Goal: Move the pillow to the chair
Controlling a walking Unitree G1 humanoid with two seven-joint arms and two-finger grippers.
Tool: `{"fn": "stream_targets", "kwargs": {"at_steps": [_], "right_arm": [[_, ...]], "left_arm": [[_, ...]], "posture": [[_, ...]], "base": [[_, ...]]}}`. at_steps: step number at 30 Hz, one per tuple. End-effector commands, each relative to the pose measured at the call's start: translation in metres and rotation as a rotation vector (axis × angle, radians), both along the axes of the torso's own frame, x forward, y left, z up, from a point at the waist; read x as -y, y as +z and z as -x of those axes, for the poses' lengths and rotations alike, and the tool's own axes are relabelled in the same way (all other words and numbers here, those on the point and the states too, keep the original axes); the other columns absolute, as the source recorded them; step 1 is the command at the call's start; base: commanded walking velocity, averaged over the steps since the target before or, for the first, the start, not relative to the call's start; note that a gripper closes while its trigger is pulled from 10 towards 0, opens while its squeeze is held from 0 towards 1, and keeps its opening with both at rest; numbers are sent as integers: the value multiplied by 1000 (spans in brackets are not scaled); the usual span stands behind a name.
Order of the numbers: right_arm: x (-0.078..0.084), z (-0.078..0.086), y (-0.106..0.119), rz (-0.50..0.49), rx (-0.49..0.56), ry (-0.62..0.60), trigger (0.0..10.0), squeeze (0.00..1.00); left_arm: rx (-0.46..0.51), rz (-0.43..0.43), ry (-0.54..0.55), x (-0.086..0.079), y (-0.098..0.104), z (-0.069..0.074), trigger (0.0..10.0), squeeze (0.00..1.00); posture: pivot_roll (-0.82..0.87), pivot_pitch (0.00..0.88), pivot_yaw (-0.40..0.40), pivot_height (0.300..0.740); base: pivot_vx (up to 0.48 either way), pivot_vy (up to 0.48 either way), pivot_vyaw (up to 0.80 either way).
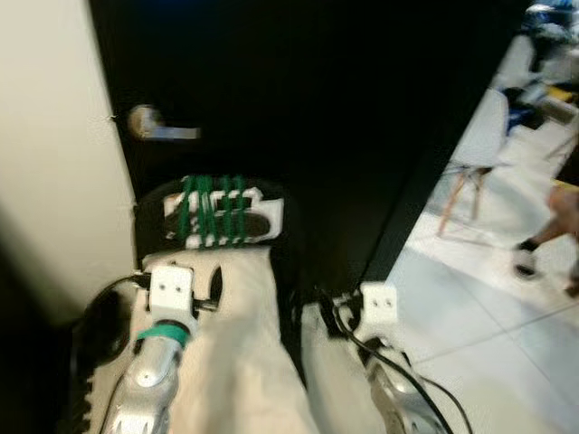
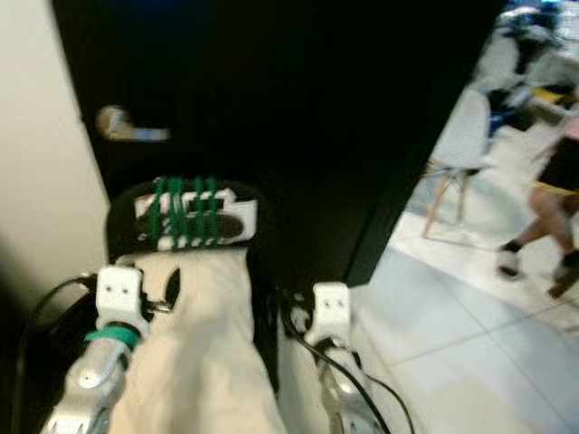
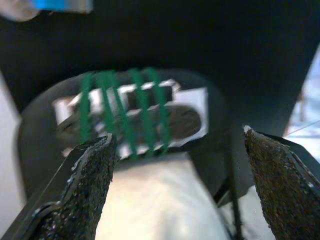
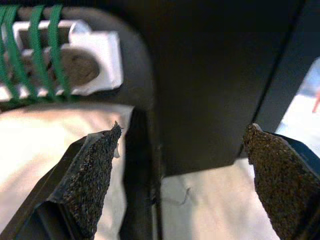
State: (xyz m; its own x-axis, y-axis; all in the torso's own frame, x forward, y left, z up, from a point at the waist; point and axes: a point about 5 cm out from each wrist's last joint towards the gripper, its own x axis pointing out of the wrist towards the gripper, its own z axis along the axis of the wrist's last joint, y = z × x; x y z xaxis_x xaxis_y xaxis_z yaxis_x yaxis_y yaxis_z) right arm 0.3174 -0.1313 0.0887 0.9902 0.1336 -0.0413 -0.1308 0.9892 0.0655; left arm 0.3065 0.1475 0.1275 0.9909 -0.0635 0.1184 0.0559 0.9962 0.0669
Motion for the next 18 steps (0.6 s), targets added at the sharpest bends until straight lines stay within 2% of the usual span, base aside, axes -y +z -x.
{"fn": "stream_targets", "kwargs": {"at_steps": [1, 18], "right_arm": [[-3, 3, -6, -5, -21, 4, 10000, 0], [-3, 0, -2, 18, -10, 2, 10000, 0]], "left_arm": [[-21, -6, 21, -4, -5, 2, 10000, 0], [-35, 8, 38, -5, -9, -1, 10000, 0]], "posture": [[-16, 7, -1, 740], [-50, 0, -9, 740]], "base": [[0, 0, -800], [0, 0, -800]]}}
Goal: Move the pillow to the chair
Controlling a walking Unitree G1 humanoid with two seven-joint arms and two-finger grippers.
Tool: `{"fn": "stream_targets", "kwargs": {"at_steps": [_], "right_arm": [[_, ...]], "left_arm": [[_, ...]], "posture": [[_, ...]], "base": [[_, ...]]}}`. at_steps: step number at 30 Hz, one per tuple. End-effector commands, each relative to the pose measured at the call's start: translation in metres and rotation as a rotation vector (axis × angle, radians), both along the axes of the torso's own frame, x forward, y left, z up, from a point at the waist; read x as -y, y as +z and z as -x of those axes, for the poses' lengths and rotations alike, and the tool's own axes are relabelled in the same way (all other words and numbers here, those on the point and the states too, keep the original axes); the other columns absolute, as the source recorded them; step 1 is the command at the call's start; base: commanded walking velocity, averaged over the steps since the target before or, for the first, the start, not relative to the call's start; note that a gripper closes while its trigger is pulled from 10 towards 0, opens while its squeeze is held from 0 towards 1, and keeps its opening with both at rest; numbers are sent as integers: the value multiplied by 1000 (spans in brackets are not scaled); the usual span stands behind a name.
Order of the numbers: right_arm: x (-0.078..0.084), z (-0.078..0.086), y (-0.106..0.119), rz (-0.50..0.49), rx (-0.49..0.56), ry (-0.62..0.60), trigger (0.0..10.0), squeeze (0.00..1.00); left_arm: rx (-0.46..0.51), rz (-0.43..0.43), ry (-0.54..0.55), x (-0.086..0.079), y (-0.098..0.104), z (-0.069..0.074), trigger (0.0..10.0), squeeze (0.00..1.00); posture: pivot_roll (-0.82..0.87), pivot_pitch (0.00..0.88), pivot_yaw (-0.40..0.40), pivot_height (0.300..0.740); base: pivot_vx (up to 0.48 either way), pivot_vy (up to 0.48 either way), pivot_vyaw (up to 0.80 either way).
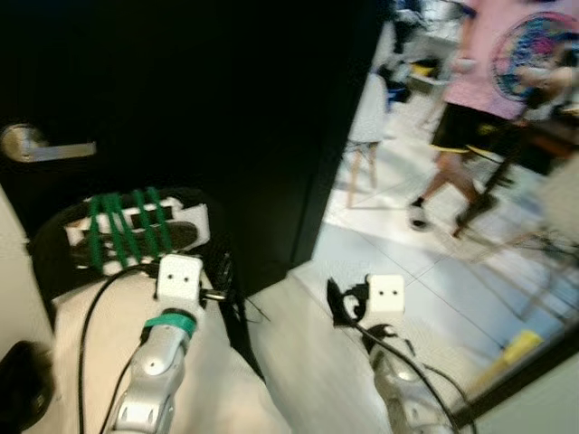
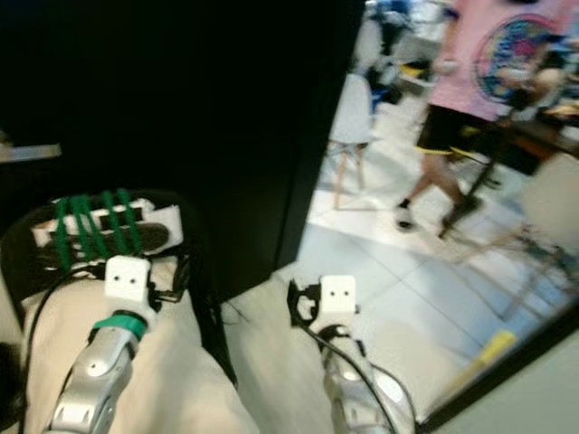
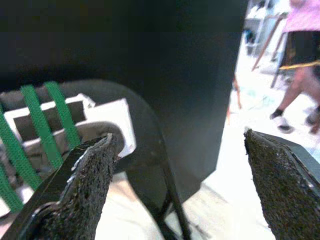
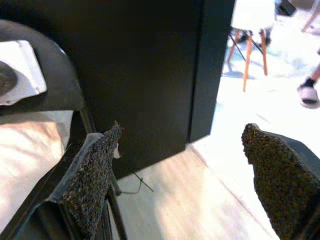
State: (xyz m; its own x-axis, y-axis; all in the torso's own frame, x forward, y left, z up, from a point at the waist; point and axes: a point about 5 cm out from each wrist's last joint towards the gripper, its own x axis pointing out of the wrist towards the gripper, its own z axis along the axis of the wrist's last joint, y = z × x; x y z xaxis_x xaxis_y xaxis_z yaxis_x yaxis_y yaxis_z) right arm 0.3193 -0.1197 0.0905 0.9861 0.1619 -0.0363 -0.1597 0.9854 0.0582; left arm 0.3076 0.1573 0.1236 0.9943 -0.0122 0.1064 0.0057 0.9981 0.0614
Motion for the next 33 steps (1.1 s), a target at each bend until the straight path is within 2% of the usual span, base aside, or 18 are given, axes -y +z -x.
{"fn": "stream_targets", "kwargs": {"at_steps": [1, 6, 10, 13, 17, 22, 25, 27, 33], "right_arm": [[9, 1, -4, 16, -13, -25, 10000, 0], [13, 0, -5, 12, -23, -34, 10000, 0], [9, -1, -7, 16, -32, -17, 10000, 0], [4, -2, -7, 20, -28, -9, 10000, 0], [5, 2, -13, 24, -44, -34, 10000, 0], [8, 7, -21, 23, -63, -52, 10000, 0], [7, 9, -21, 23, -61, -58, 10000, 0], [9, 9, -21, 11, -52, -98, 10000, 0], [11, 14, -29, -15, -68, -151, 10000, 0]], "left_arm": [[-24, 5, -12, 4, -5, 1, 10000, 0], [-33, -13, -1, 4, -8, 3, 10000, 0], [-30, -24, 1, 2, -7, 7, 10000, 0], [-54, -43, 7, -4, -14, 13, 10000, 0], [-80, -82, 12, -8, -21, 15, 10000, 0], [-90, -110, -2, -9, -24, 14, 10000, 0], [-94, -111, -17, -10, -23, 13, 10000, 0], [-107, -120, -55, -11, -24, 10, 10000, 0], [-113, -152, -65, -17, -19, 3, 10000, 0]], "posture": [[-50, 0, -9, 740], [-20, 6, -26, 740], [0, 12, -26, 740], [-6, 23, -14, 740], [-1, 20, -4, 740], [-5, 12, 28, 740], [-24, 5, 66, 740], [-41, 0, 118, 740], [-8, 0, 140, 740]], "base": [[0, 0, -800], [0, 0, -800], [0, 0, -800], [0, 0, -800], [0, 0, -800], [0, 0, -800], [0, 0, -800], [0, 0, -800], [0, 0, -800]]}}
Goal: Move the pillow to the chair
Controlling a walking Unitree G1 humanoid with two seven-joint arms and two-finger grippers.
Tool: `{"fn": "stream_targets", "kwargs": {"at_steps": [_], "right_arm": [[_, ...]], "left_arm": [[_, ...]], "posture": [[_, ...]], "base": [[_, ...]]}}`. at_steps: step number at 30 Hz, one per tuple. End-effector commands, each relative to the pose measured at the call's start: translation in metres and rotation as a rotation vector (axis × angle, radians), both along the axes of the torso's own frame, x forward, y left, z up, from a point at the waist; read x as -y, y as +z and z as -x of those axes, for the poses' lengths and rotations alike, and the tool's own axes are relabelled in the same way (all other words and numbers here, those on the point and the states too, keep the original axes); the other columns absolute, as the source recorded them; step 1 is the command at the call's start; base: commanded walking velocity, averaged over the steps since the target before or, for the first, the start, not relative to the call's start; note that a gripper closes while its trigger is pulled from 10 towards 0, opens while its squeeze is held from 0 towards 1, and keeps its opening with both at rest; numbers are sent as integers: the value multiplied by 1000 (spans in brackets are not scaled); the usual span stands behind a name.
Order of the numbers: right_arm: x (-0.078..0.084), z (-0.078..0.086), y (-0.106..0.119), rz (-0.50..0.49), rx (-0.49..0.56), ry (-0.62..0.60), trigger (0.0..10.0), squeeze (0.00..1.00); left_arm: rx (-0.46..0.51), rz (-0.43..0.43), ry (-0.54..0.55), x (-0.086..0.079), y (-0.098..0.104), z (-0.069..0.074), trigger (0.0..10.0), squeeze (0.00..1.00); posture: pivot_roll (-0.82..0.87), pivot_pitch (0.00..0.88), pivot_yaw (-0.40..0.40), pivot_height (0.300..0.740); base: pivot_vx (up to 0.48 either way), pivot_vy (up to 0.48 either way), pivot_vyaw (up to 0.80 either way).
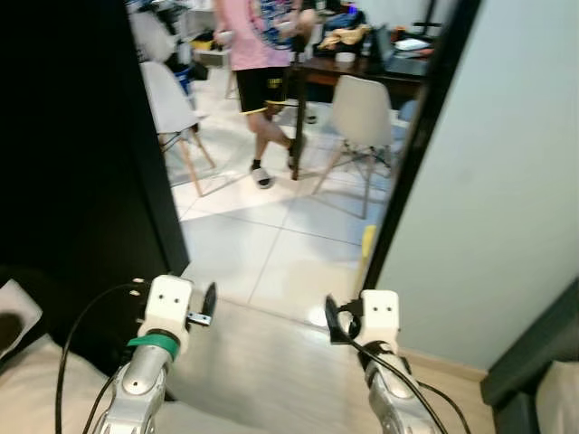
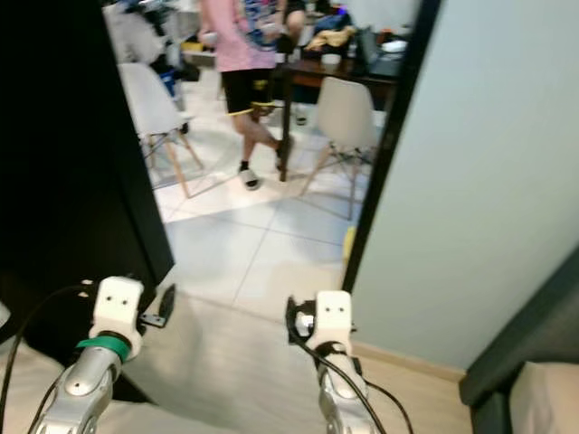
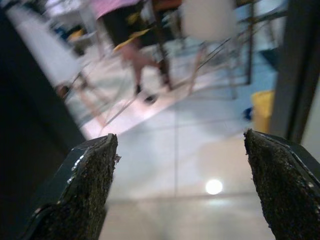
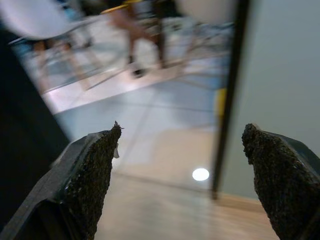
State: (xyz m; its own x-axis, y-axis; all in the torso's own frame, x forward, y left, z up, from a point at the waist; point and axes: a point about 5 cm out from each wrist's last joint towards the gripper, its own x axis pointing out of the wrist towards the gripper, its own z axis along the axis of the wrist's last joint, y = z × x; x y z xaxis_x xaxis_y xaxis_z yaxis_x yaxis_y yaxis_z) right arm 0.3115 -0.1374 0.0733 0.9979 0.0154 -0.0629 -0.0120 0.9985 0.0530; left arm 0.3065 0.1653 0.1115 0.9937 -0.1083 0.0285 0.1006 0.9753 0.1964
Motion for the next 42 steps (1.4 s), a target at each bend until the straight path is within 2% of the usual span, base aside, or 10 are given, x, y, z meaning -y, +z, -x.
{"fn": "stream_targets", "kwargs": {"at_steps": [1, 10, 11, 17, 24, 30, 33, 42], "right_arm": [[-7, 6, -12, -25, -40, -4, 10000, 0], [-14, 8, -14, -25, -44, 12, 10000, 0], [-16, 10, -15, -22, -51, 23, 10000, 0], [-20, 8, -15, 16, -49, 68, 10000, 0], [-16, 6, -15, 17, -61, 81, 10000, 0], [-23, 0, -12, 55, -53, 138, 10000, 0], [-18, -3, -9, 25, -47, 100, 10000, 0], [-14, -1, -11, 19, -52, 75, 10000, 0]], "left_arm": [[-41, -14, 25, -9, -7, 2, 10000, 0], [-36, -10, 25, -9, -7, 3, 10000, 0], [-25, 6, 44, -9, -6, 3, 10000, 0], [-24, 57, 97, -11, -6, 2, 10000, 0], [-11, 87, 120, -6, -7, 5, 10000, 0], [-23, 134, 147, -6, -9, 7, 10000, 0], [-34, 100, 128, -5, -10, 7, 10000, 0], [-43, 111, 135, -6, -10, 1, 10000, 0]], "posture": [[-8, 0, 140, 740], [-16, 8, 146, 740], [-11, 9, 120, 740], [-17, 24, 118, 740], [-13, 4, 38, 740], [1, 1, 40, 740], [-1, 0, 49, 740], [-18, 0, 37, 740]], "base": [[0, 0, -800], [0, 0, -800], [0, 0, -800], [0, 0, -800], [0, 0, -800], [0, 0, -800], [0, 0, -800], [0, 0, -800]]}}
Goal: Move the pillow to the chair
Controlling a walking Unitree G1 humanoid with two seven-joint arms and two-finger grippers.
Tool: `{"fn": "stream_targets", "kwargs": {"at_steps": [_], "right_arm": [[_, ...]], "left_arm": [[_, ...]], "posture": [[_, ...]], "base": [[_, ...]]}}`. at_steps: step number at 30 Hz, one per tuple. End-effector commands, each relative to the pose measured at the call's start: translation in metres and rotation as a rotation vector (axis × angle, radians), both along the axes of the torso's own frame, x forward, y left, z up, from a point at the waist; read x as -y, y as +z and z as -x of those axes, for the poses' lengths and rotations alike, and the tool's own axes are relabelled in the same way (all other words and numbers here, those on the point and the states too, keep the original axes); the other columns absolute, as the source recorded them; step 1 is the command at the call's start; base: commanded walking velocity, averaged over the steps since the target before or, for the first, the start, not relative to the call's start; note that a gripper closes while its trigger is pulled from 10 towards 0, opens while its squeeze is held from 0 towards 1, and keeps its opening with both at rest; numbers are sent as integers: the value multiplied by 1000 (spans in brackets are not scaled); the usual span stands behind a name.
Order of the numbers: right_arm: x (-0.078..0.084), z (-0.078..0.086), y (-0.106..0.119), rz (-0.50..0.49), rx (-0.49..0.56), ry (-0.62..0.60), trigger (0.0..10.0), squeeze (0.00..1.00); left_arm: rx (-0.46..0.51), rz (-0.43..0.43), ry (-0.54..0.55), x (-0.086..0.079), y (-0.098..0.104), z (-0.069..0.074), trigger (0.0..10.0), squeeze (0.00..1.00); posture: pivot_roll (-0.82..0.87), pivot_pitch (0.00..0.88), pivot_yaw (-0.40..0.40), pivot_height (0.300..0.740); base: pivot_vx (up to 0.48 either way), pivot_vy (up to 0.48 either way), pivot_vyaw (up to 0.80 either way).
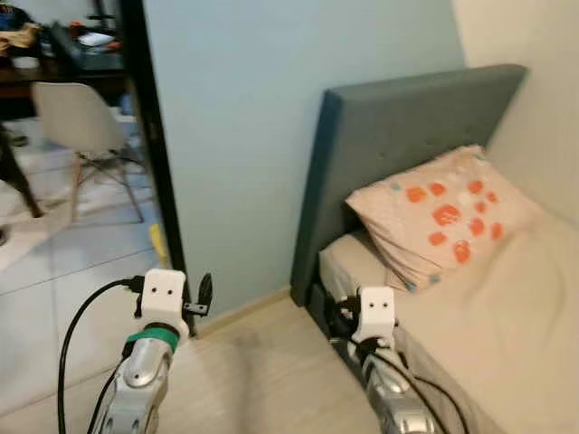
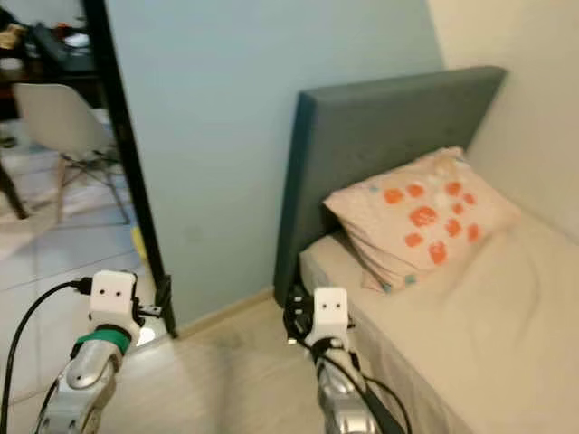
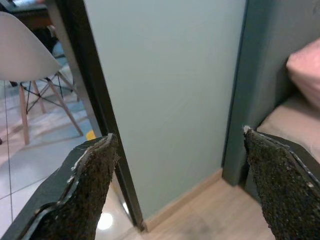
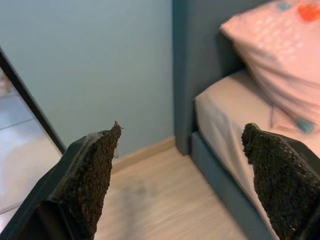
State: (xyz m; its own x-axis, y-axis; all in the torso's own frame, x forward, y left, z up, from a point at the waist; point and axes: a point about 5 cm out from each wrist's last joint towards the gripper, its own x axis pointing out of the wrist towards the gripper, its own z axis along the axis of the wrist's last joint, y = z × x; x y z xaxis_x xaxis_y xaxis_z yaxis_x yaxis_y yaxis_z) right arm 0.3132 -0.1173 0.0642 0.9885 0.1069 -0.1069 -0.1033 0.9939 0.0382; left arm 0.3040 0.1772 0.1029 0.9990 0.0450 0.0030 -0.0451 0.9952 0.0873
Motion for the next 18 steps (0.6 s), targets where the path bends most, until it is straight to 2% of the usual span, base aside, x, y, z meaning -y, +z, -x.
{"fn": "stream_targets", "kwargs": {"at_steps": [1, 5, 8, 9, 10, 13, 18], "right_arm": [[8, 2, -3, 15, -11, -17, 10000, 0], [25, 3, -4, 14, -5, -62, 10000, 0], [29, 3, -6, 22, -10, -75, 10000, 0], [54, 4, -10, 25, -32, -174, 10000, 0], [54, 4, -10, 25, -32, -174, 10000, 0], [76, 5, -12, 36, -45, -236, 10000, 0], [84, 6, -12, 44, -45, -222, 10000, 0]], "left_arm": [[-9, 4, -13, 8, -3, -2, 10000, 0], [18, 3, -8, 8, -2, 3, 10000, 0], [20, -4, 4, 5, -2, 4, 10000, 0], [33, -2, 45, -11, -2, 8, 10000, 0], [33, -2, 45, -11, -2, 8, 10000, 0], [51, 5, 47, -23, -2, 12, 10000, 0], [49, 11, 59, -29, -2, 14, 10000, 0]], "posture": [[-16, 0, 39, 740], [-21, 0, 38, 740], [-21, 0, 36, 740], [-18, 0, 25, 740], [-18, 0, 25, 740], [-17, 0, 30, 740], [-8, 0, 16, 740]], "base": [[0, 0, -800], [0, 0, -800], [0, 0, -800], [0, 0, -800], [0, 0, -800], [0, 0, -800], [0, 0, -800]]}}
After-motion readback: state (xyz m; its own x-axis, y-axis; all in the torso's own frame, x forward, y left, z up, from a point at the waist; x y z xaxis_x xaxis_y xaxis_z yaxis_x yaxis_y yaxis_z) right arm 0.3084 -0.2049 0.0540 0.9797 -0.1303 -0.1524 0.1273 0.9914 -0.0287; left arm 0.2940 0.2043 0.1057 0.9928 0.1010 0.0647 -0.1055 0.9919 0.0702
